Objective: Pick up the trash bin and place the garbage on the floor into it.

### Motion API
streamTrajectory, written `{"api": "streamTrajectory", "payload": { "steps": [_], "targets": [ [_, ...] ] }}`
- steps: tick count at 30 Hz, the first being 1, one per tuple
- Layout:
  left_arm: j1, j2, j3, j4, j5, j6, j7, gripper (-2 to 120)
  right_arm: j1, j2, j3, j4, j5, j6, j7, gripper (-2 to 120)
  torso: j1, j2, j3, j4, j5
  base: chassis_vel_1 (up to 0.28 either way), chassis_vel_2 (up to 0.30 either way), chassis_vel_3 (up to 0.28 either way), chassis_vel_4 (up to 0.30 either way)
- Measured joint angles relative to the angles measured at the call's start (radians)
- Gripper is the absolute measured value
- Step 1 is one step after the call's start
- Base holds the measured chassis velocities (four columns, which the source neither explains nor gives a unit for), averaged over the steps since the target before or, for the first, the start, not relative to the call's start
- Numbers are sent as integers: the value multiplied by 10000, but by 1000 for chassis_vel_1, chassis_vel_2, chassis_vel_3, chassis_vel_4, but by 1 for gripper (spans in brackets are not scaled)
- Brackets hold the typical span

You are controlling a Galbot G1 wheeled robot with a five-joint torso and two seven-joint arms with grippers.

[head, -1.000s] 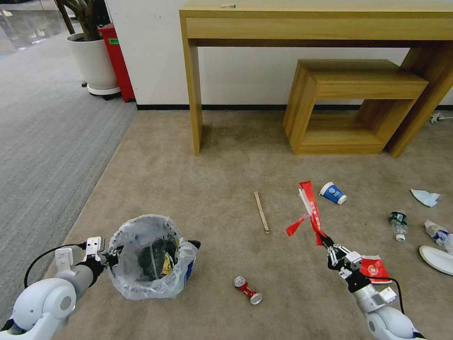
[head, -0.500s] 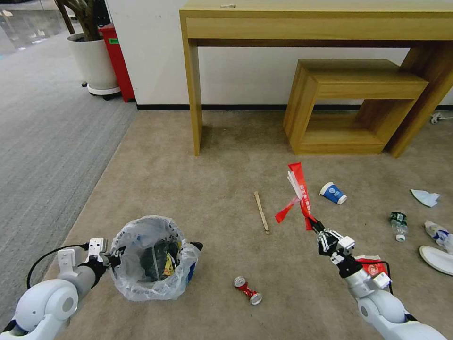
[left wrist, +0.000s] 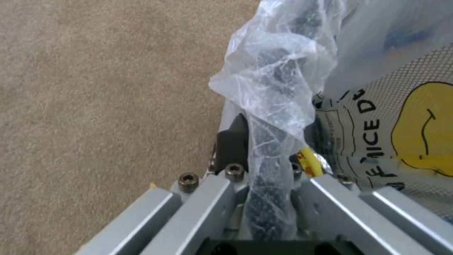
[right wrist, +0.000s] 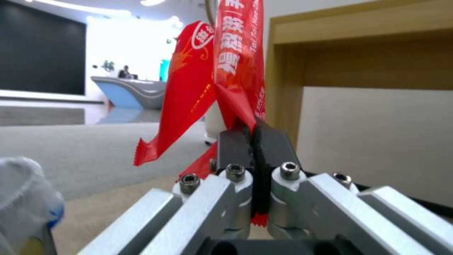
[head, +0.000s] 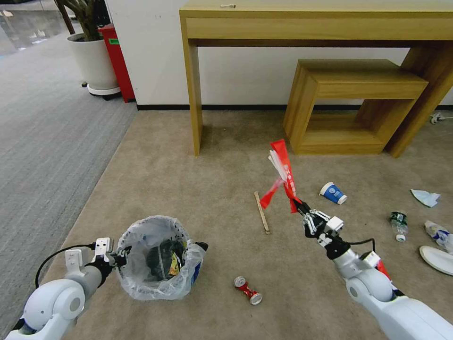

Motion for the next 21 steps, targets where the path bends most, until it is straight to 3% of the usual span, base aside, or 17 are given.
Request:
{"api": "streamTrajectory", "payload": {
  "steps": [21],
  "targets": [
    [-313,-11,447,266,114,-28,0,0,1736,-423,-2535,1034,132,-244,511,0,-1,0,-1,0,-1,0,0,0,0]
  ]
}}
